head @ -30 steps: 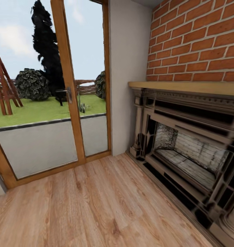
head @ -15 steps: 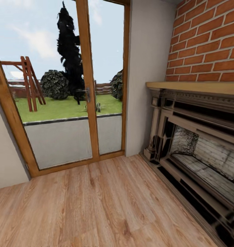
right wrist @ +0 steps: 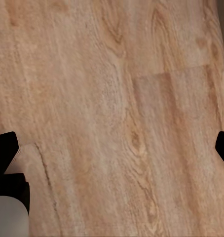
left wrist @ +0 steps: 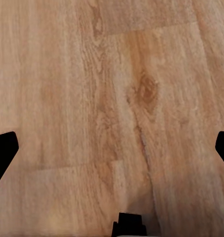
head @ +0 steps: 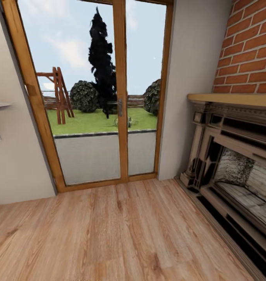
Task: Turn on the radio receiver that's on the table in the living room.
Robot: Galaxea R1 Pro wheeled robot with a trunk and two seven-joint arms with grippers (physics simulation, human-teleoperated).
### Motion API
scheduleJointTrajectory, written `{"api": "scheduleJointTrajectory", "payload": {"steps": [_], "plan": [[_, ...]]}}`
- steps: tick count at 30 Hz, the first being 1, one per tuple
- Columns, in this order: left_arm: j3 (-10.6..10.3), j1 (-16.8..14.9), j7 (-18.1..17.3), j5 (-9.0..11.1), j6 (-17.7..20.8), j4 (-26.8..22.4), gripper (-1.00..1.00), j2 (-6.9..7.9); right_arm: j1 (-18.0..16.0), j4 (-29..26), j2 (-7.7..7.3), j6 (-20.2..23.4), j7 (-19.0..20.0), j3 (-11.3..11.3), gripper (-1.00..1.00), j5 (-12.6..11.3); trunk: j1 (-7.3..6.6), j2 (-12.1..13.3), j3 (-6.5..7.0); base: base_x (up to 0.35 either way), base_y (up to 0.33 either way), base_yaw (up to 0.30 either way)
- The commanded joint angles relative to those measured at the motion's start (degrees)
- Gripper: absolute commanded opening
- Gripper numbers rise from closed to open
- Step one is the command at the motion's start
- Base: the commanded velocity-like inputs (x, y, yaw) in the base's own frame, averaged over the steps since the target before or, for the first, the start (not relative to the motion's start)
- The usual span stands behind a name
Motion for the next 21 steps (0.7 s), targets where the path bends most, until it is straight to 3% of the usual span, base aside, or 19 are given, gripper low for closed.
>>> {"api": "scheduleJointTrajectory", "payload": {"steps": [1, 21], "plan": [[0.0, 0.0, 0.0, 0.0, 0.0, 0.0, 1.00, 0.00, 0.0, 0.0, 0.01, 0.0, 0.0, 0.0, 1.00, 0.0, 0.00, 0.0, 0.00, 0.000, 0.000, 0.300], [0.0, 0.0, -0.2, 0.4, -0.1, 0.0, 1.00, -0.14, 0.0, 0.0, 0.14, 0.0, 0.0, 0.0, 1.00, 0.0, 0.00, 0.0, 0.00, 0.000, 0.000, 0.300]]}}
